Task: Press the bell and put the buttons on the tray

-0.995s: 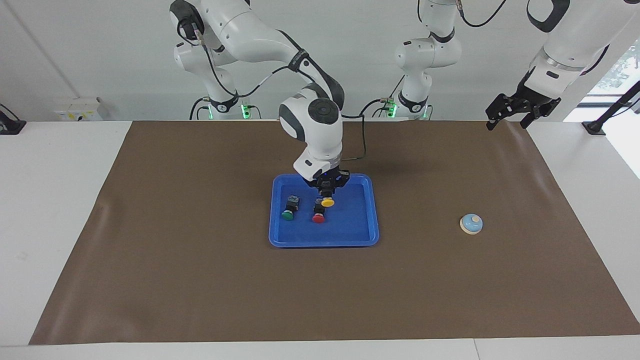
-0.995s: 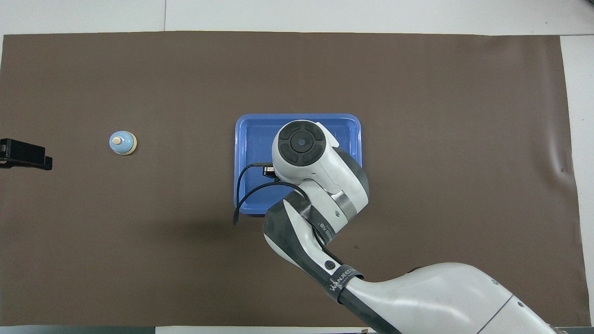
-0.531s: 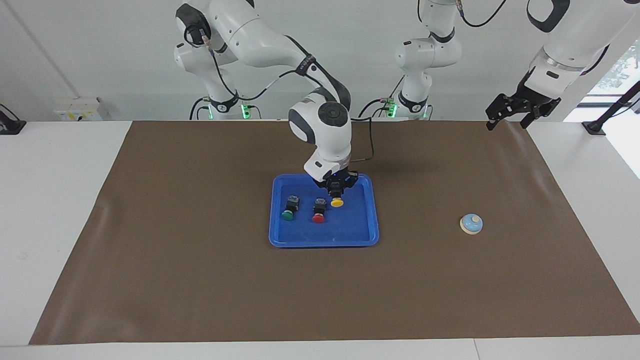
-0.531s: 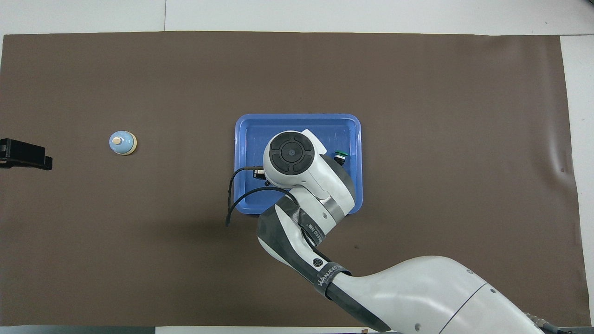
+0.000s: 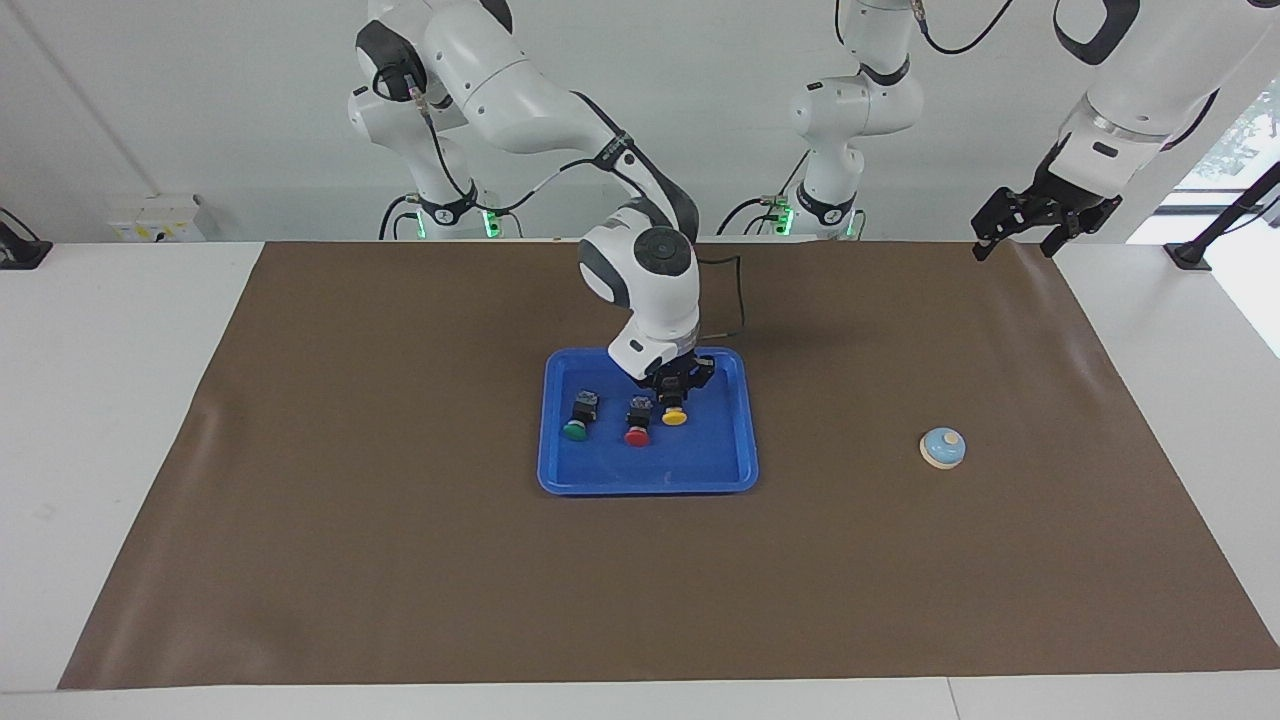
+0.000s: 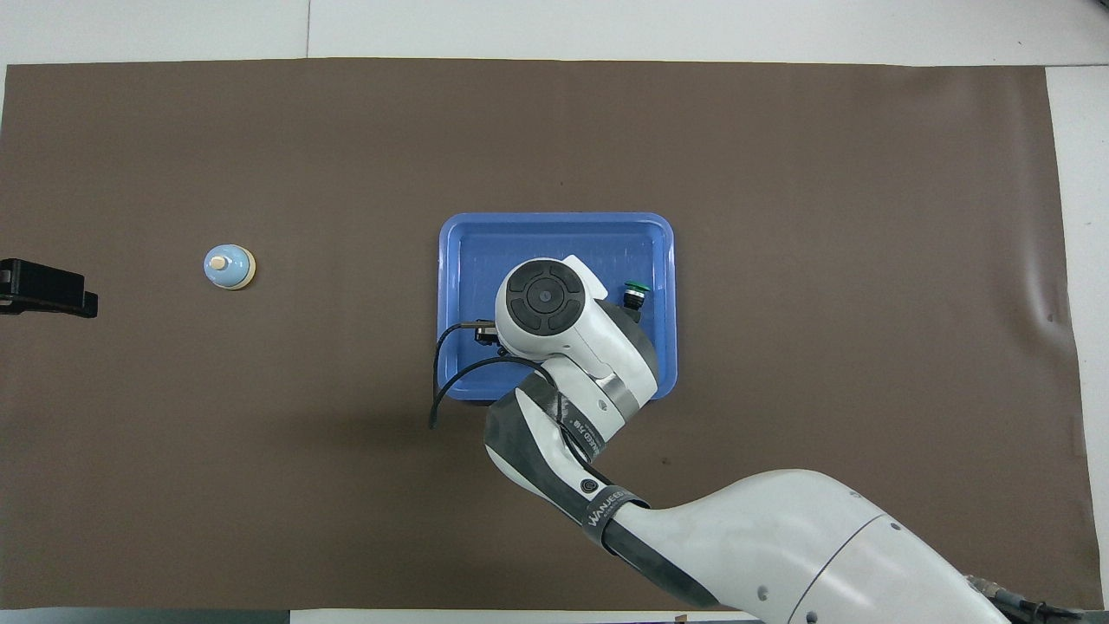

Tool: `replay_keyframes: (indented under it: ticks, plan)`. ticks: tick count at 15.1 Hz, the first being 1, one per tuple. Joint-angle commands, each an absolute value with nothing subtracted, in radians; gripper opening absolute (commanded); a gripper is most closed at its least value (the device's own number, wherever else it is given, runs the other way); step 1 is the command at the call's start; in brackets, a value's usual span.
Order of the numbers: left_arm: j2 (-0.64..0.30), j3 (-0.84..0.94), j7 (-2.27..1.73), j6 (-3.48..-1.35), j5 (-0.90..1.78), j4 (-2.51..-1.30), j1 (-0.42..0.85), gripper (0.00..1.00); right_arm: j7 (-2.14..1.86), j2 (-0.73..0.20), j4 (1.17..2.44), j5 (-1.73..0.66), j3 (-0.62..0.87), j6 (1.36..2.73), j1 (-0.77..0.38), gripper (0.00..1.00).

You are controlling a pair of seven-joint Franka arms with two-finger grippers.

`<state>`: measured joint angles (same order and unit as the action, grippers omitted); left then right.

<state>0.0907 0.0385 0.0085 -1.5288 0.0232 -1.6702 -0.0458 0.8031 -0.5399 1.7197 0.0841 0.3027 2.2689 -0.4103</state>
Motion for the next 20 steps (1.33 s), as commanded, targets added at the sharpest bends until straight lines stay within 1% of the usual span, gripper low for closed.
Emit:
replay_keyframes:
  ticks: [1,4,5,9,12,18,19,20]
  plan:
    - [0.091,0.038,0.009,-1.516,0.031,-1.663,-0.049,1.0,0.857,-0.522,1.712,0.083,0.307,2.237,-0.407,1.0]
    - [0.09,0.038,0.009,-1.516,0.031,-1.663,-0.048,1.0,0.867,-0.477,1.678,0.066,0.305,2.16,-0.384,1.0]
    - [0.089,0.038,0.009,-1.516,0.031,-1.663,-0.048,1.0,0.865,-0.444,1.678,0.064,0.302,2.145,-0.362,1.0]
    - [0.091,0.038,0.009,-1.516,0.031,-1.663,-0.048,1.0,0.851,-0.295,1.678,0.045,0.305,2.005,-0.221,1.0]
    - [0.091,0.038,0.009,-1.514,0.031,-1.663,-0.048,1.0,0.801,-0.212,1.678,0.028,0.305,1.933,-0.138,1.0]
    - [0.091,0.038,0.009,-1.516,0.031,-1.663,-0.049,1.0,0.424,-0.082,1.675,0.021,0.301,1.755,0.04,1.0]
    - [0.091,0.038,0.009,-1.514,0.031,-1.663,-0.048,1.0,0.357,-0.062,1.675,0.02,0.298,1.732,0.06,1.0]
    - [0.091,0.038,0.009,-1.516,0.031,-1.663,-0.049,1.0,0.289,-0.042,1.675,0.015,0.264,1.7,0.064,1.0]
